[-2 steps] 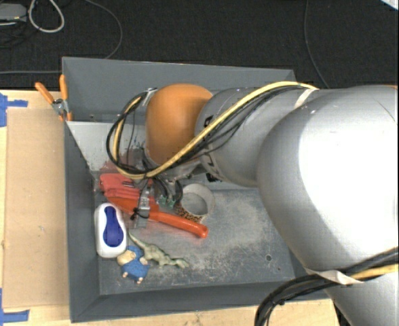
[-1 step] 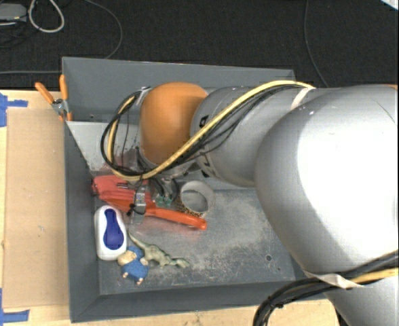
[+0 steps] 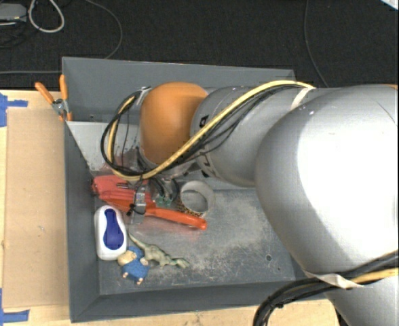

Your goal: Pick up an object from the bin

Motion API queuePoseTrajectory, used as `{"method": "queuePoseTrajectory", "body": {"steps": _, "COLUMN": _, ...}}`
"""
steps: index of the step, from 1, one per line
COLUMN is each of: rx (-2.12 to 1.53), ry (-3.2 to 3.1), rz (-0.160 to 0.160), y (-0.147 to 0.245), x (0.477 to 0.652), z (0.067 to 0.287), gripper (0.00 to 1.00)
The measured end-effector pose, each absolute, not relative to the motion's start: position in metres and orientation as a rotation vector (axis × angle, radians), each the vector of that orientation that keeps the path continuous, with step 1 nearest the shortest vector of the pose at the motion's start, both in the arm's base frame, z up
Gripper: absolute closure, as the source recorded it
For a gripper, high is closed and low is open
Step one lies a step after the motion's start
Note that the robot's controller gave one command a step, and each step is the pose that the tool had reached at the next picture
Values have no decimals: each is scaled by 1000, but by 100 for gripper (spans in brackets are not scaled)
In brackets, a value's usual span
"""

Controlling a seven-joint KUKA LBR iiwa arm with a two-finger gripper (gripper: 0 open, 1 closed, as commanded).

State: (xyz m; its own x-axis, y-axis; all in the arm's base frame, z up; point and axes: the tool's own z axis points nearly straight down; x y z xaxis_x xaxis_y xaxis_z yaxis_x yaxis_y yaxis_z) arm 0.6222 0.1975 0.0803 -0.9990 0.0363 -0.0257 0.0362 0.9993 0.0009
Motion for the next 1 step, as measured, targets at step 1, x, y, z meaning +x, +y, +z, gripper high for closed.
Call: {"method": "queuePoseTrajectory", "body": {"steps": 1, "rx": 59, "ry": 3116, "rz": 2, "y": 197, "x": 623, "z": 92, "gripper": 100}}
